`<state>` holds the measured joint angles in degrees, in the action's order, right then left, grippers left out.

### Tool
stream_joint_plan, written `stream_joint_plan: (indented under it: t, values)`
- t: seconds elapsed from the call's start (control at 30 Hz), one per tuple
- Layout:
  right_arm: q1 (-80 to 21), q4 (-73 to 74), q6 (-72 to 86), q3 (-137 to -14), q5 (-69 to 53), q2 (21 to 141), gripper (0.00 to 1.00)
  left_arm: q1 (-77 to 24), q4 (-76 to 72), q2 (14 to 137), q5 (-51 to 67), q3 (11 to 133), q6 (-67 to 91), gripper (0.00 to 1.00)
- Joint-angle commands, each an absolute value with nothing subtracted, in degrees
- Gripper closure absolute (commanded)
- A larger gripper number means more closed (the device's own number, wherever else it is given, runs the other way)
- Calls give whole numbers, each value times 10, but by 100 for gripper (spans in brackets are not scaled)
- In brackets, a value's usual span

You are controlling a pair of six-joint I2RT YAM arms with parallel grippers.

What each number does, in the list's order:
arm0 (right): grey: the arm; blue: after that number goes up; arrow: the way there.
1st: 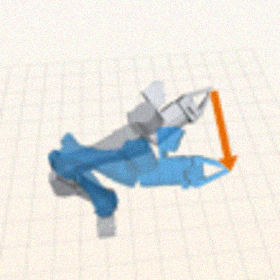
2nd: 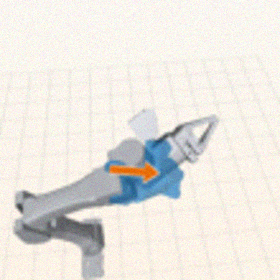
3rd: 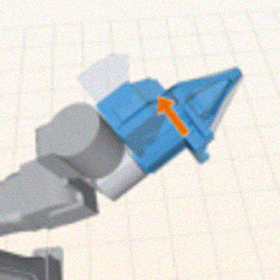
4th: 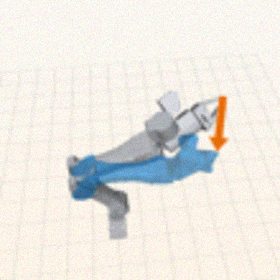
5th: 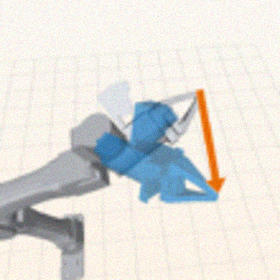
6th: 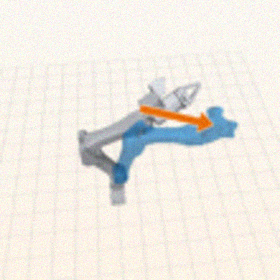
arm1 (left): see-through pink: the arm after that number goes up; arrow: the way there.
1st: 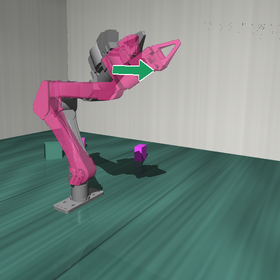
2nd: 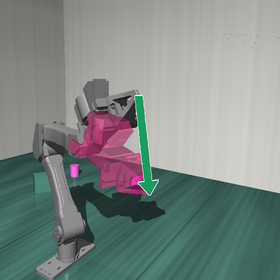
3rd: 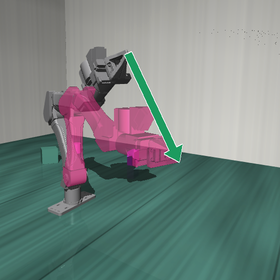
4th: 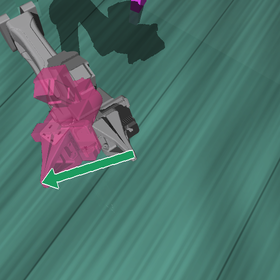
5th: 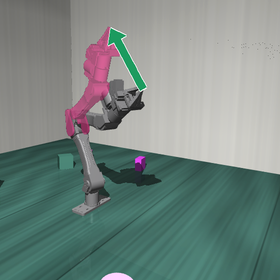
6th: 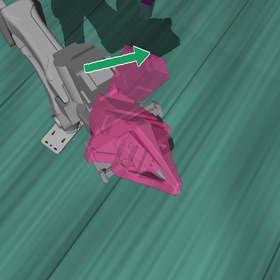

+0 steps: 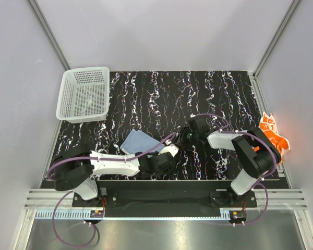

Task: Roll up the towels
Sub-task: Roll the towel

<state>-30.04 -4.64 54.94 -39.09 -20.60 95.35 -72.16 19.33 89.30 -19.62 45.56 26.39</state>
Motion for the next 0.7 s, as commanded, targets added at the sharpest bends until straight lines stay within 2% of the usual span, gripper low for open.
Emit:
stream_joint_plan:
  t: [0.0,0.2,0.33,0.67]
  values:
    - [-284,91,491,-385,-73,985,61,-725,197,890,-144,438,264,100]
    - [-283,132,487,-395,-42,954,55,-724,192,868,-133,432,278,100]
    - [-284,179,495,-384,-5,865,47,-723,163,825,-99,426,296,100]
    - [-284,207,502,-334,-45,650,41,-685,67,765,5,403,358,100]
